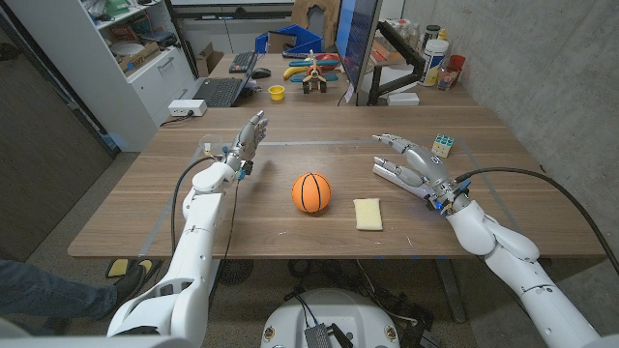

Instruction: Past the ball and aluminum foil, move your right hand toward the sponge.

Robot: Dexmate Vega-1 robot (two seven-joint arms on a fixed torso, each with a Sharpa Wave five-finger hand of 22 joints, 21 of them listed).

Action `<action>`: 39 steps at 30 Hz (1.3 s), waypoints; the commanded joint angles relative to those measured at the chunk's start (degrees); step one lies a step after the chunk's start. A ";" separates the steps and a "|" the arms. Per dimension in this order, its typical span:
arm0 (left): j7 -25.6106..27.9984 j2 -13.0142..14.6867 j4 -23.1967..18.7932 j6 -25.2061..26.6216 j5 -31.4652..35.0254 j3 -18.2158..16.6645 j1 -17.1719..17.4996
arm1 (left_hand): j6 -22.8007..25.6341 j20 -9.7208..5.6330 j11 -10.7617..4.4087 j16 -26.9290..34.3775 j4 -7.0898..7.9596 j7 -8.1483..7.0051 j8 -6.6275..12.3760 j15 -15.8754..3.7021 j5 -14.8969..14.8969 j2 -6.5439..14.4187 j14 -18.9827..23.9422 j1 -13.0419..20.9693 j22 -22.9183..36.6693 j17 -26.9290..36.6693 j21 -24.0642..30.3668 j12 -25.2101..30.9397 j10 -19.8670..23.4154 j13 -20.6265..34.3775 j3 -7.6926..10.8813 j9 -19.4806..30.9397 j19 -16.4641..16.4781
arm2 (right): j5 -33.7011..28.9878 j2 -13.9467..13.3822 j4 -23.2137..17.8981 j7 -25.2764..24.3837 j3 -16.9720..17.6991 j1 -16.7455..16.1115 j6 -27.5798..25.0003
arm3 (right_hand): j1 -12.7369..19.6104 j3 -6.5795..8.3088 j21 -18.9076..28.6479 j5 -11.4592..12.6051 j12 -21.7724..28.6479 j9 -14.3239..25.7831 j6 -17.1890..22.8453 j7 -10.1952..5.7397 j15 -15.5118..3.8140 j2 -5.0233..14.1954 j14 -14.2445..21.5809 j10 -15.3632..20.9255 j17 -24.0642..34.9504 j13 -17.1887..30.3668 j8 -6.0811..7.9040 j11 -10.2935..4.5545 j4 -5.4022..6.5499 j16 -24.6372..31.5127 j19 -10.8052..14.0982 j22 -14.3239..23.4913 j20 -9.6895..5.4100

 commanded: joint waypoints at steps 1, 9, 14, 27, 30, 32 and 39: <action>-0.12 0.09 -0.10 -0.03 -0.15 -0.19 0.48 | 0.28 0.20 -0.27 -0.04 0.04 0.02 0.16 -0.14 0.25 0.66 -0.50 0.06 0.10 0.07 -0.09 0.25 -0.45 0.17 -0.28 0.29 -2.33 | -1.29 -1.39 -1.95 -0.57 -0.48 -1.32 -1.72 | 0.29 0.12 -0.19 0.61 -0.27 0.31 0.22 -0.34 -2.47 -0.44 0.23 0.08 0.12 0.30 -0.26 -0.40 -0.20 -0.13 0.44 0.16 -2.01; -0.20 0.18 -0.46 0.17 -0.10 -0.17 0.64 | 0.29 0.22 -0.14 -0.04 0.03 0.07 0.16 -0.13 0.25 0.69 -0.52 0.09 0.10 0.06 -0.22 0.30 -0.37 0.17 -0.36 0.28 -2.29 | -2.20 -2.03 -3.26 -1.43 -0.26 -2.56 -2.91 | 0.31 0.15 -0.37 0.72 -0.28 0.31 0.21 -0.38 -2.50 -0.42 0.17 0.13 0.12 0.31 -0.27 -0.41 -0.23 -0.16 0.49 0.17 -1.94; -0.27 0.14 -0.60 0.29 -0.13 -0.14 0.65 | 0.28 0.23 -0.21 -0.04 0.02 0.09 0.15 -0.10 0.24 0.71 -0.54 0.11 0.11 0.06 -0.30 0.29 -0.40 0.17 -0.40 0.28 -2.28 | -2.52 -2.48 -4.12 -1.92 0.02 -3.33 -3.53 | 0.32 0.16 -0.48 0.77 -0.29 0.32 0.22 -0.35 -2.52 -0.41 0.12 0.14 0.13 0.31 -0.27 -0.43 -0.24 -0.18 0.47 0.17 -1.89; -0.34 0.04 -0.84 0.26 -0.11 0.01 0.75 | 0.26 0.29 -0.06 -0.03 0.02 0.10 0.15 -0.01 0.23 0.75 -0.55 0.13 0.11 0.06 -0.48 0.31 -0.36 0.17 -0.51 0.28 -2.26 | -4.47 -3.45 -5.15 -3.39 -0.74 -4.35 -4.64 | 0.38 0.22 -0.92 1.00 -0.33 0.32 0.15 -0.63 -2.76 -0.38 0.02 0.18 0.13 0.32 -0.29 -0.47 -0.30 -0.22 0.44 0.19 -1.84; -0.34 0.07 -1.14 0.35 -0.05 0.05 0.89 | 0.30 0.28 -0.05 -0.03 0.02 0.13 0.17 -0.03 0.23 0.76 -0.55 0.13 0.12 0.06 -0.51 0.32 -0.35 0.17 -0.54 0.28 -2.23 | -5.26 -3.68 -5.33 -4.19 -1.05 -4.52 -4.97 | 0.40 0.24 -1.01 1.05 -0.36 0.32 0.16 -0.69 -2.72 -0.37 -0.01 0.15 0.12 0.32 -0.29 -0.46 -0.32 -0.23 0.47 0.19 -1.84; -0.37 0.09 -1.32 0.52 -0.05 0.04 0.97 | 0.28 0.33 0.02 -0.03 0.02 0.14 0.16 -0.02 0.23 0.77 -0.55 0.14 0.12 0.06 -0.57 0.28 -0.45 0.17 -0.56 0.28 -2.26 | -6.14 -3.95 -5.69 -4.73 -1.24 -4.74 -5.47 | 0.41 0.25 -1.06 1.08 -0.37 0.32 0.12 -0.74 -2.72 -0.37 -0.01 0.15 0.12 0.32 -0.31 -0.50 -0.33 -0.23 0.48 0.20 -1.84; -1.04 -0.15 -1.33 0.56 -1.05 -0.46 1.02 | 0.30 0.37 -0.04 -0.02 0.02 0.17 0.17 0.09 0.22 0.79 -0.53 0.14 0.12 0.06 -0.68 0.31 -0.39 0.17 -0.63 0.28 -2.28 | -8.04 -5.02 -6.78 -6.33 -1.99 -5.53 -7.24 | 0.45 0.27 -1.23 1.18 -0.36 0.32 0.15 -0.90 -3.05 -0.38 -0.03 0.22 0.12 0.33 -0.29 -0.47 -0.37 -0.23 0.59 0.20 -1.82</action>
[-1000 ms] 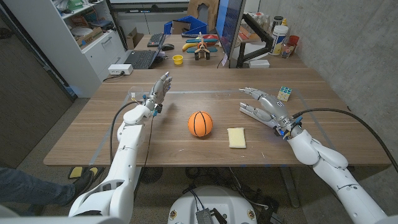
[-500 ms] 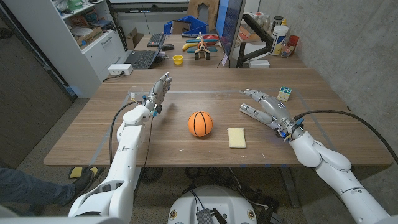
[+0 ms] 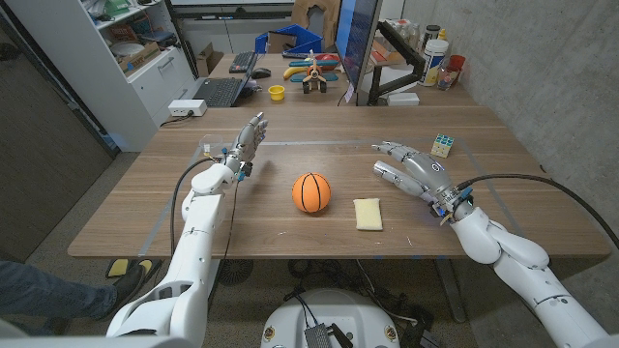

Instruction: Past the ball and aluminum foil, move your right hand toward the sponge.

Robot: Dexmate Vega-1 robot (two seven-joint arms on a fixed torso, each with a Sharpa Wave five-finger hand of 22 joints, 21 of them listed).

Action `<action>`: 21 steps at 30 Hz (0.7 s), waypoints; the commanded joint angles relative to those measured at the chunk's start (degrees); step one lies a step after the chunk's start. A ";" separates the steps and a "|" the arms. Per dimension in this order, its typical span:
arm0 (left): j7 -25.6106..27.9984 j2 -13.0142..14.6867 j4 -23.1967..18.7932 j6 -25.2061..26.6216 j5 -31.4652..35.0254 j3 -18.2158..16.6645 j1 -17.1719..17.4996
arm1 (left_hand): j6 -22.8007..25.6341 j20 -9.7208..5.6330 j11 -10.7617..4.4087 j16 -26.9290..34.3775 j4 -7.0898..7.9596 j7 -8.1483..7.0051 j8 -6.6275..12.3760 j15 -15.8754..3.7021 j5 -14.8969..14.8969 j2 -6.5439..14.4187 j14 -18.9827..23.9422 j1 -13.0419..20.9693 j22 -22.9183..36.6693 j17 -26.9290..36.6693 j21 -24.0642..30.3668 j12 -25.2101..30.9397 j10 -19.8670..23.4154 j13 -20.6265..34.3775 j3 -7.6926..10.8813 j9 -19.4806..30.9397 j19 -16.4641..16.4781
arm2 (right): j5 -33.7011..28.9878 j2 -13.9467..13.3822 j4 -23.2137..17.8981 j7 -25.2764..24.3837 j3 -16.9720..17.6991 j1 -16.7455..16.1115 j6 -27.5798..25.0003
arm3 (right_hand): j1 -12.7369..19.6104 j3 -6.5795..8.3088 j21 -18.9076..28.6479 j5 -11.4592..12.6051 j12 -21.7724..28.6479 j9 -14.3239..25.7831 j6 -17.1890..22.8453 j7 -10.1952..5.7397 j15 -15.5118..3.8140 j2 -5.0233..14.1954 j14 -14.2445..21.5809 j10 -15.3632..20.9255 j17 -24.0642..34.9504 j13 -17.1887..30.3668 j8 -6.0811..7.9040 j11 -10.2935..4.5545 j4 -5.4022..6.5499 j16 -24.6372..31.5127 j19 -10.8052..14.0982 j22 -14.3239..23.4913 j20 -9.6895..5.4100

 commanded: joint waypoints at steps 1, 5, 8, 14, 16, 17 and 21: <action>-0.69 -0.22 -0.36 0.21 -0.90 -0.43 0.20 | 0.31 0.38 0.18 -0.02 -0.05 0.16 0.17 0.26 0.22 0.56 -0.35 -0.09 0.14 0.20 -0.07 0.31 -0.20 0.17 -0.24 0.28 -2.27 | -2.73 -1.50 -1.52 -2.32 -1.16 -1.21 -2.42 | 0.45 0.18 -0.23 0.31 -0.37 0.33 0.06 -0.37 -3.05 -0.38 -0.04 0.21 0.12 0.33 -0.28 -0.47 -0.28 -0.02 0.61 0.21 -1.86; -0.79 -0.17 -0.73 0.31 -0.85 -0.40 0.34 | 0.30 0.39 0.19 -0.02 -0.05 0.20 0.16 0.28 0.21 0.58 -0.35 -0.10 0.14 0.20 -0.13 0.33 -0.16 0.17 -0.28 0.28 -2.24 | -3.22 -2.08 -1.97 -2.78 -1.57 -1.57 -3.04 | 0.47 0.19 -0.33 0.36 -0.37 0.33 0.06 -0.45 -3.05 -0.39 -0.01 0.25 0.12 0.33 -0.28 -0.41 -0.31 -0.01 0.61 0.21 -1.81; -0.78 -0.10 -0.91 0.36 -0.71 -0.32 0.41 | 0.25 0.37 -0.02 -0.02 -0.04 0.18 0.14 0.28 0.21 0.59 -0.36 -0.10 0.14 0.20 -0.16 0.31 -0.21 0.17 -0.32 0.28 -2.19 | -3.69 -2.43 -2.30 -3.17 -1.95 -1.85 -3.63 | 0.49 0.20 -0.40 0.40 -0.39 0.33 0.09 -0.45 -3.03 -0.39 -0.01 0.23 0.12 0.33 -0.27 -0.40 -0.32 -0.01 0.64 0.21 -1.83; -0.77 -0.11 -1.06 0.32 -0.62 -0.21 0.49 | 0.28 0.38 0.16 -0.01 -0.04 0.11 0.16 0.22 0.21 0.62 -0.36 -0.10 0.15 0.20 -0.26 0.32 -0.20 0.17 -0.38 0.28 -2.19 | -5.15 -3.37 -3.02 -4.47 -2.62 -2.36 -4.84 | 0.53 0.23 -0.58 0.49 -0.39 0.33 0.18 -0.53 -3.02 -0.39 -0.09 0.27 0.12 0.33 -0.24 -0.49 -0.36 -0.04 0.65 0.22 -1.78; -0.75 -0.15 -1.15 0.35 -0.61 -0.17 0.54 | 0.31 0.39 0.13 -0.01 -0.04 0.11 0.17 0.23 0.20 0.63 -0.35 -0.09 0.15 0.20 -0.30 0.32 -0.19 0.17 -0.40 0.28 -2.20 | -5.50 -3.76 -3.30 -4.76 -2.80 -2.56 -5.20 | 0.55 0.24 -0.64 0.52 -0.41 0.33 0.18 -0.55 -3.07 -0.39 -0.08 0.27 0.12 0.33 -0.24 -0.52 -0.37 -0.03 0.64 0.22 -1.77; -0.74 -0.17 -1.22 0.37 -0.61 -0.15 0.57 | 0.32 0.42 0.21 -0.01 -0.04 0.11 0.17 0.22 0.20 0.63 -0.36 -0.09 0.15 0.20 -0.32 0.31 -0.22 0.17 -0.40 0.28 -2.22 | -5.63 -3.92 -3.43 -4.88 -2.88 -2.64 -5.41 | 0.55 0.25 -0.66 0.53 -0.40 0.33 0.20 -0.57 -3.02 -0.39 -0.09 0.30 0.12 0.33 -0.23 -0.51 -0.38 -0.03 0.65 0.22 -1.72; -0.67 -0.27 -1.55 0.61 -0.55 -0.05 0.72 | 0.33 0.45 0.18 -0.01 -0.03 0.16 0.18 0.22 0.20 0.65 -0.35 -0.09 0.15 0.20 -0.38 0.33 -0.18 0.17 -0.44 0.28 -2.21 | -5.86 -4.54 -3.56 -5.37 -3.25 -2.81 -5.89 | 0.58 0.27 -0.77 0.59 -0.41 0.34 0.23 -0.65 -3.01 -0.39 -0.10 0.29 0.12 0.34 -0.22 -0.53 -0.40 -0.04 0.66 0.23 -1.70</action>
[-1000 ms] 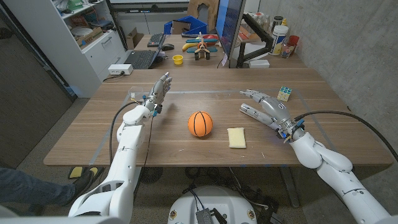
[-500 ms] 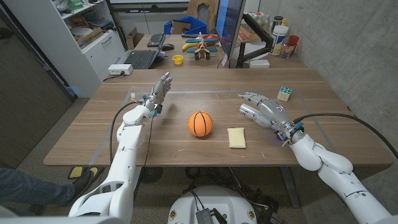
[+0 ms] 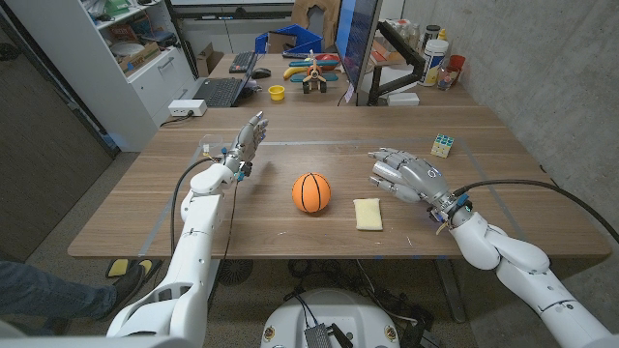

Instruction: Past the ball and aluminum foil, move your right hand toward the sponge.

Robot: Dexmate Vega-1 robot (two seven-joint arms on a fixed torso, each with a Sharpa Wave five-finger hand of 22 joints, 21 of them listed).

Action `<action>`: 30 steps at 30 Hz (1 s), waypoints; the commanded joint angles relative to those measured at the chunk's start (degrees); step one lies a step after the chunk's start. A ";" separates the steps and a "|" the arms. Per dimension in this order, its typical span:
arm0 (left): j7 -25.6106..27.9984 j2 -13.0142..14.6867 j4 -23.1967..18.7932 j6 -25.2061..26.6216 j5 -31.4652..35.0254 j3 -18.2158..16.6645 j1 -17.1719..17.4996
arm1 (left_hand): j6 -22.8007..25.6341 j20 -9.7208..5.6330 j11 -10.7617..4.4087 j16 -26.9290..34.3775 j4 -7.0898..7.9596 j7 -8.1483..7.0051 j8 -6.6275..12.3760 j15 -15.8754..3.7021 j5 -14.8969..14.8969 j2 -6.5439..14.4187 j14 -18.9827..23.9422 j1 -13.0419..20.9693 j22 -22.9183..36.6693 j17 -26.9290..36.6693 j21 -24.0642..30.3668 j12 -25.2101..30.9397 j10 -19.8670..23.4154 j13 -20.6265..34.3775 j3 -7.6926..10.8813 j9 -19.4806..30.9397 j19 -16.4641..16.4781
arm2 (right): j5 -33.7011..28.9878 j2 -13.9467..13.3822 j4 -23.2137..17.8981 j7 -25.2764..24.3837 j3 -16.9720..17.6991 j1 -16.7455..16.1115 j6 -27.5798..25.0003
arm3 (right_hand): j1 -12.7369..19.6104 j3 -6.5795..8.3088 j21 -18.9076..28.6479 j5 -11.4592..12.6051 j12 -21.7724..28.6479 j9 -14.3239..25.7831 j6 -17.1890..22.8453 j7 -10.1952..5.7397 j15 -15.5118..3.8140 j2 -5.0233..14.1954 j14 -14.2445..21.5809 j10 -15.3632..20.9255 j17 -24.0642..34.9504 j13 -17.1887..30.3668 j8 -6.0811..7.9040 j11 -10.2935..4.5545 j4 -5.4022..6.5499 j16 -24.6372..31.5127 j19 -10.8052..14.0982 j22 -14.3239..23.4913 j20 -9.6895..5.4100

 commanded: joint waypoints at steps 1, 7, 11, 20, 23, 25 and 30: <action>0.06 -0.19 -0.79 0.42 0.10 0.21 0.37 | 0.32 0.48 0.31 -0.01 -0.11 0.15 0.17 0.24 0.20 0.43 -0.38 0.15 0.16 0.20 -0.19 0.32 -0.20 0.17 -0.08 0.28 -2.22 | -1.86 -1.97 -1.09 -1.97 -1.30 -0.91 -2.15 | 0.26 0.21 -0.15 0.60 0.05 0.34 0.03 -0.44 -3.04 -0.07 -0.10 0.18 0.12 0.34 -0.21 -0.38 -0.35 -0.04 0.23 0.23 -1.25; 0.10 -0.32 -1.58 0.74 0.12 0.30 0.71 | 0.35 0.51 -0.03 0.00 -0.11 0.13 0.18 0.16 0.19 0.47 -0.35 0.16 0.16 0.20 -0.30 0.33 -0.19 0.17 -0.15 0.28 -2.19 | -2.80 -2.92 -1.44 -2.57 -2.05 -1.28 -2.95 | 0.30 0.24 -0.31 0.67 0.02 0.34 0.06 -0.48 -3.01 -0.08 -0.08 0.17 0.11 0.34 -0.21 -0.42 -0.39 -0.03 0.21 0.24 -1.21; 0.27 -0.38 -2.29 1.13 0.31 0.43 0.98 | 0.36 0.52 0.05 0.00 -0.11 0.11 0.19 0.18 0.19 0.49 -0.35 0.17 0.16 0.20 -0.36 0.35 -0.16 0.17 -0.18 0.28 -2.20 | -4.60 -3.77 -2.12 -3.63 -2.64 -1.71 -4.01 | 0.33 0.25 -0.40 0.72 0.01 0.34 0.05 -0.48 -3.02 -0.08 -0.15 0.17 0.11 0.34 -0.21 -0.44 -0.41 -0.06 0.20 0.24 -1.18; 0.57 -0.64 -2.95 1.52 0.68 0.87 1.25 | 0.41 0.52 0.22 0.01 -0.10 0.09 0.20 0.19 0.19 0.55 -0.34 0.19 0.17 0.19 -0.50 0.32 -0.23 0.17 -0.26 0.28 -2.20 | -4.67 -5.37 -2.50 -4.60 -3.41 -2.15 -4.72 | 0.55 0.38 -0.64 0.85 -0.01 0.34 0.05 -0.49 -3.20 -0.03 -0.10 0.18 0.10 0.34 -0.21 -0.52 -0.54 -0.04 0.24 0.25 -1.11; 0.63 -0.73 -3.05 1.49 0.82 1.10 1.28 | 0.41 0.52 0.13 0.01 -0.10 0.09 0.20 0.17 0.18 0.57 -0.35 0.19 0.17 0.19 -0.58 0.30 -0.29 0.17 -0.29 0.28 -2.22 | -4.48 -5.79 -2.42 -4.62 -3.63 -2.21 -4.74 | 0.62 0.42 -0.71 0.89 -0.01 0.34 0.03 -0.49 -3.17 -0.02 -0.12 0.21 0.09 0.34 -0.22 -0.45 -0.58 -0.05 0.27 0.25 -1.10; 0.64 -0.80 -3.10 1.48 0.87 1.23 1.29 | 0.40 0.53 0.21 0.00 -0.10 0.06 0.20 0.19 0.18 0.59 -0.37 0.20 0.17 0.19 -0.61 0.33 -0.22 0.17 -0.31 0.28 -2.21 | -4.46 -5.99 -2.34 -4.62 -3.77 -2.24 -4.87 | 0.67 0.44 -0.77 0.92 0.00 0.34 0.01 -0.52 -3.16 -0.02 -0.13 0.25 0.09 0.34 -0.23 -0.48 -0.61 -0.06 0.28 0.26 -1.06; 0.75 -0.93 -3.29 1.59 1.06 1.53 1.40 | 0.41 0.55 -0.01 0.00 -0.10 0.07 0.20 0.17 0.18 0.61 -0.35 0.21 0.18 0.19 -0.70 0.35 -0.18 0.17 -0.37 0.28 -2.21 | -4.30 -6.46 -1.92 -4.75 -4.22 -2.21 -4.84 | 0.77 0.50 -0.92 0.99 -0.02 0.34 0.00 -0.48 -3.12 -0.01 -0.16 0.25 0.09 0.34 -0.24 -0.48 -0.67 -0.07 0.28 0.26 -1.00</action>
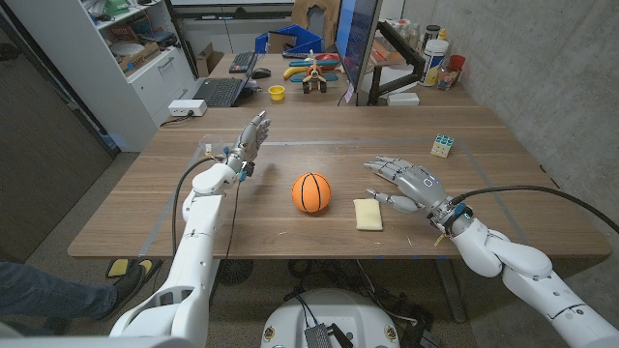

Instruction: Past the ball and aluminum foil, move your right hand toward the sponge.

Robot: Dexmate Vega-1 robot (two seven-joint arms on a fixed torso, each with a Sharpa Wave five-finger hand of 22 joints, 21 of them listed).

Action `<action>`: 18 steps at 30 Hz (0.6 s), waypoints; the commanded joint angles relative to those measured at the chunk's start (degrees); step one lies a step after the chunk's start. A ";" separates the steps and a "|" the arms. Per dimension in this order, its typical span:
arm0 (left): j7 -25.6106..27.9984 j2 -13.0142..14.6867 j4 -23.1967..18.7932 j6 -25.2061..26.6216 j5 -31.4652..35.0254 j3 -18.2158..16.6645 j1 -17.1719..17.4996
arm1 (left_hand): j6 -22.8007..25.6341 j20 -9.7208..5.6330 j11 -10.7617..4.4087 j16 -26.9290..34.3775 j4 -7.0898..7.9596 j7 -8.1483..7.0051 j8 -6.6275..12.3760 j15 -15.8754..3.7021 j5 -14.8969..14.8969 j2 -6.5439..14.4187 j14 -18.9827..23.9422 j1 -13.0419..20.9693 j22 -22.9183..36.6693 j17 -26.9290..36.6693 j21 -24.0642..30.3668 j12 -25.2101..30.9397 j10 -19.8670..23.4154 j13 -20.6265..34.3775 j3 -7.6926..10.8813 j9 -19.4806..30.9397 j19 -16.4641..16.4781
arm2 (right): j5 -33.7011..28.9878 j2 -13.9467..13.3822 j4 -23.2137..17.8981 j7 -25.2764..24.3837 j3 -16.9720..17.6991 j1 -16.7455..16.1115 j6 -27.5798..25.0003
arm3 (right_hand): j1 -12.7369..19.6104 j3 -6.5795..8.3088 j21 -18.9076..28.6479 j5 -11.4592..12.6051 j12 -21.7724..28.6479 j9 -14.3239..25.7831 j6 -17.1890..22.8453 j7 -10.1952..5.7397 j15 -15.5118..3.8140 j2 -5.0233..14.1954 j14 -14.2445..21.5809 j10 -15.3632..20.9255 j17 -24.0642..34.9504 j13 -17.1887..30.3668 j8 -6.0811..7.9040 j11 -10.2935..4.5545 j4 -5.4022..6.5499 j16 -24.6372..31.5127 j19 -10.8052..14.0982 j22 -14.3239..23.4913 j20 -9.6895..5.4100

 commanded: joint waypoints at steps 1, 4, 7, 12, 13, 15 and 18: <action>0.34 -0.35 -0.59 0.40 0.50 0.69 0.28 | 0.41 0.58 -0.01 0.00 -0.02 0.06 0.20 0.16 0.18 0.62 -0.36 0.21 0.18 0.20 -0.29 0.36 -0.17 0.17 -0.30 0.28 -2.22 | -0.12 -1.60 0.28 -0.58 -1.08 -0.30 -0.66 | 0.78 0.10 -0.27 0.55 -0.03 0.34 0.02 -0.52 -3.11 -0.01 -0.16 0.05 0.08 0.05 -0.23 -0.27 -0.28 -0.07 0.31 0.26 -1.01; 0.54 -0.43 -0.45 0.43 0.62 0.75 0.32 | 0.46 0.57 -0.13 0.00 -0.02 0.07 0.22 0.18 0.18 0.63 -0.38 0.21 0.18 0.20 -0.33 0.31 -0.28 0.17 -0.35 0.28 -2.16 | -1.16 -1.94 -0.02 -0.46 -1.42 -0.48 -1.61 | 0.83 0.13 -0.36 0.60 -0.01 0.34 0.05 -0.50 -3.08 -0.02 -0.18 0.13 0.08 0.06 -0.22 -0.30 -0.31 -0.07 0.32 0.27 -0.98; 0.72 -0.48 -0.39 0.35 0.74 0.81 0.40 | 0.47 0.58 0.02 0.00 -0.02 0.04 0.22 0.17 0.18 0.65 -0.36 0.22 0.19 0.20 -0.42 0.33 -0.25 0.17 -0.39 0.28 -2.21 | -1.46 -2.19 0.17 -0.71 -1.87 -0.38 -1.94 | 0.87 0.15 -0.48 0.63 -0.04 0.34 0.05 -0.56 -3.05 -0.03 -0.19 0.07 0.09 0.06 -0.22 -0.27 -0.33 -0.07 0.24 0.27 -0.84; 0.77 -0.48 -0.41 0.39 0.82 0.88 0.49 | 0.46 0.57 -0.02 0.00 -0.02 0.04 0.21 0.17 0.18 0.68 -0.37 0.24 0.19 0.20 -0.51 0.35 -0.21 0.17 -0.45 0.28 -2.17 | -1.43 -2.56 0.36 -1.11 -2.45 -0.09 -2.10 | 0.92 0.18 -0.61 0.68 -0.01 0.34 0.10 -0.53 -3.01 -0.01 -0.22 0.19 0.09 0.06 -0.21 -0.26 -0.35 -0.08 0.26 0.28 -0.76; 0.83 -0.48 -0.40 0.34 0.89 0.91 0.50 | 0.46 0.59 0.08 0.00 -0.03 0.05 0.21 0.20 0.18 0.68 -0.38 0.24 0.19 0.20 -0.53 0.35 -0.20 0.17 -0.46 0.28 -2.18 | -1.48 -2.69 0.36 -1.10 -2.59 -0.01 -2.10 | 0.93 0.19 -0.63 0.69 -0.02 0.34 0.09 -0.51 -3.00 0.00 -0.22 0.18 0.09 0.06 -0.21 -0.27 -0.35 -0.08 0.27 0.28 -0.75; 0.82 -0.54 -0.37 0.30 0.80 0.89 0.49 | 0.47 0.60 0.10 0.00 -0.02 0.04 0.21 0.18 0.17 0.69 -0.38 0.24 0.19 0.20 -0.55 0.36 -0.17 0.17 -0.48 0.28 -2.18 | -1.47 -2.86 0.36 -0.89 -2.86 0.17 -2.15 | 0.95 0.21 -0.68 0.71 -0.05 0.35 0.13 -0.49 -2.99 0.02 -0.21 0.11 0.09 0.06 -0.20 -0.20 -0.36 -0.07 0.28 0.29 -0.74; 0.83 -0.52 -0.40 0.24 0.84 0.92 0.50 | 0.48 0.60 0.03 -0.02 -0.02 0.08 0.22 0.21 0.17 0.69 -0.41 0.24 0.19 0.20 -0.60 0.36 -0.19 0.17 -0.51 0.28 -2.20 | -1.43 -2.95 0.40 -0.49 -3.26 0.39 -2.39 | 0.97 0.23 -0.77 0.73 -0.07 0.35 0.09 -0.52 -2.96 0.03 -0.22 0.07 0.10 0.06 -0.21 -0.19 -0.36 -0.07 0.23 0.29 -0.64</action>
